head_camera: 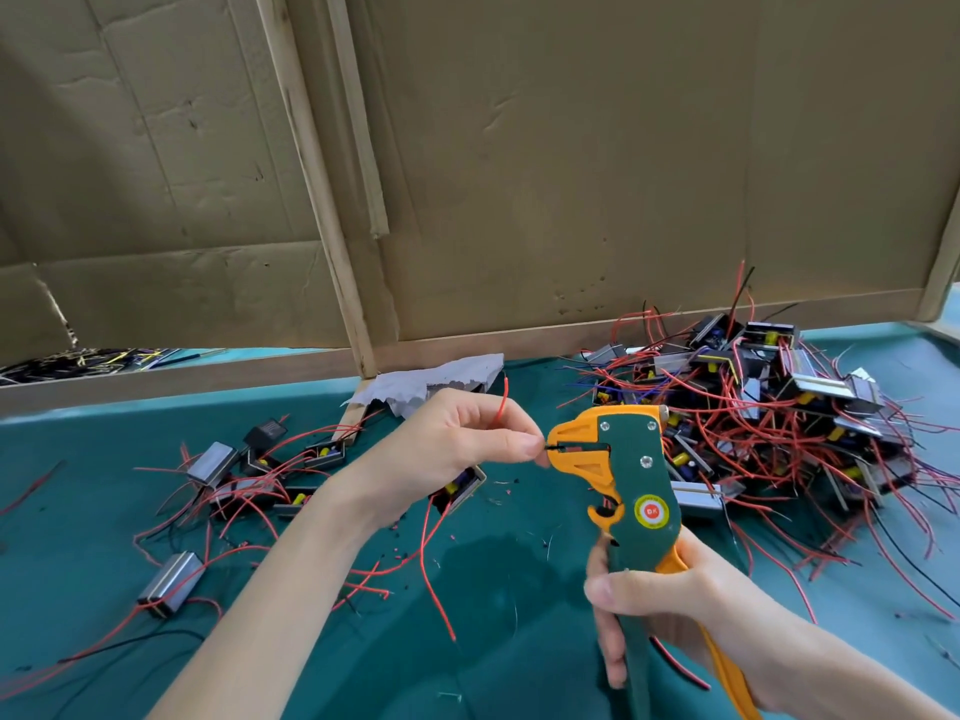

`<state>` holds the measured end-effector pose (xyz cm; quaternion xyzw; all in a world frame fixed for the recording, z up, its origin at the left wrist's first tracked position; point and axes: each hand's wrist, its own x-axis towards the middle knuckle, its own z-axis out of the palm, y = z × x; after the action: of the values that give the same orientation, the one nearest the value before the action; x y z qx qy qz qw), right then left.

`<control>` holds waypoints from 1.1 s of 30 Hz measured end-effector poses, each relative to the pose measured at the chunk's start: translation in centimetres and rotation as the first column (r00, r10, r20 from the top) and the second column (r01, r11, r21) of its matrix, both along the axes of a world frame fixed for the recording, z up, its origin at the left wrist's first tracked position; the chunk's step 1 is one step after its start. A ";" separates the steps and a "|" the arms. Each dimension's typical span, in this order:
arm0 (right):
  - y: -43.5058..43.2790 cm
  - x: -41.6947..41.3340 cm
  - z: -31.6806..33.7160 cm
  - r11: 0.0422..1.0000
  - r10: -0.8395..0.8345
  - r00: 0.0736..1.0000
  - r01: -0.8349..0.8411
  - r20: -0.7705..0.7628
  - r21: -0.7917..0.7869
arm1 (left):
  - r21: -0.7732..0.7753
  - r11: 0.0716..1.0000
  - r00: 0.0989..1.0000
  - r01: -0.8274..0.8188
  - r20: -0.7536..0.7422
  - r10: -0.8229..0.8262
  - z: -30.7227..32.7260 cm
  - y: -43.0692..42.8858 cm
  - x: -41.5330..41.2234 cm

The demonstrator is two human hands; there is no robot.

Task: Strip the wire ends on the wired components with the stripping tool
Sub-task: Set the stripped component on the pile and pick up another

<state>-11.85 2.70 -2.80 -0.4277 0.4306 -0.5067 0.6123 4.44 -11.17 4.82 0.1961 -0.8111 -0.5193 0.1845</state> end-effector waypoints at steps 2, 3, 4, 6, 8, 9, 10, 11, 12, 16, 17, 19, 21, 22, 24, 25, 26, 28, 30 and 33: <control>0.1 0.6 -0.3 0.999 -0.050 0.999 0.049 0.005 0.014 | 0.000 1.000 1.000 0.002 0.016 -0.002 -0.1 -0.2 0.0; 0.0 0.9 -0.5 0.995 -0.095 0.995 0.094 0.007 0.023 | 0.007 1.000 1.000 -0.006 0.020 0.005 -0.3 -0.2 -0.1; 0.0 1.2 -0.7 0.986 -0.163 0.987 0.163 0.000 0.034 | 0.043 0.999 1.000 -0.016 0.011 0.015 -0.5 -0.3 -0.2; -0.2 1.3 -1.1 0.957 -0.286 0.958 0.286 -0.015 0.042 | 0.233 0.972 0.998 -0.028 -0.044 0.039 -1.2 -0.4 -0.5; -0.3 1.2 -1.0 0.962 -0.273 0.961 0.272 0.035 0.036 | 0.345 0.938 0.994 -0.022 -0.091 0.057 -1.8 -0.4 -0.9; -0.4 1.1 -0.7 0.973 -0.232 0.968 0.231 0.093 0.025 | 0.321 0.946 0.991 -0.035 -0.111 0.074 -2.1 -0.5 -1.1; -0.5 0.9 -0.4 0.981 -0.195 0.970 0.196 0.145 0.008 | 0.273 0.961 0.987 -0.055 -0.129 0.093 -2.3 -0.6 -1.1; -0.7 0.8 -0.2 0.983 -0.179 0.968 0.183 0.177 -0.004 | 0.197 0.977 0.985 -0.081 -0.131 0.108 -2.4 -0.6 -1.1; -0.9 0.7 0.0 0.983 -0.178 0.966 0.183 0.185 -0.011 | 0.109 0.989 0.985 -0.104 -0.124 0.118 -2.2 -0.7 -1.1; -1.0 0.4 -0.1 0.983 -0.182 0.968 0.186 0.171 -0.008 | -0.102 0.986 0.986 -0.131 -0.119 0.118 -1.4 -0.5 -0.9; -1.0 0.5 -0.1 0.984 -0.176 0.971 0.179 0.162 -0.005 | -0.131 0.981 0.985 -0.140 -0.124 0.124 -1.3 -0.5 -0.9; -0.8 0.7 -0.2 0.988 -0.151 0.977 0.153 0.153 -0.007 | -0.169 0.973 0.980 -0.158 -0.145 0.134 -1.1 -0.2 -0.9; -0.7 0.7 -0.3 0.992 -0.121 0.981 0.124 0.153 -0.009 | -0.174 0.968 0.973 -0.181 -0.173 0.150 -1.0 0.0 -0.9; -0.6 0.7 -0.3 0.993 -0.112 0.982 0.115 0.152 -0.010 | -0.171 0.967 0.970 -0.188 -0.183 0.157 -1.0 0.0 -0.9; -0.5 0.7 -0.3 0.995 -0.094 0.987 0.098 0.134 -0.026 | -0.166 0.967 0.968 -0.195 -0.190 0.162 -1.0 0.1 -0.9; -0.5 0.7 -0.3 0.995 -0.084 0.989 0.089 0.121 -0.040 | -0.168 0.966 0.968 -0.198 -0.190 0.165 -1.0 0.0 -0.9; -0.5 0.7 -0.3 0.995 -0.078 0.991 0.084 0.112 -0.051 | -0.169 0.965 0.968 -0.199 -0.187 0.167 -1.0 0.0 -0.9; -0.5 0.6 -0.3 0.995 -0.070 0.992 0.077 0.107 -0.062 | -0.162 0.968 0.970 -0.191 -0.181 0.161 -1.0 0.0 -0.9; -0.5 0.5 -0.3 0.995 -0.052 0.994 0.059 0.098 -0.075 | -0.155 0.972 0.975 -0.173 -0.167 0.147 -1.0 0.0 -1.0; -0.6 0.4 -0.3 0.996 -0.038 0.996 0.044 0.082 -0.082 | -0.147 0.977 0.980 -0.157 -0.145 0.136 -1.0 0.1 -0.9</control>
<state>-11.43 2.11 -3.10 -0.4235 0.3929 -0.5535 0.5999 3.57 -11.07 3.85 0.2047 -0.8187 -0.4505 0.2915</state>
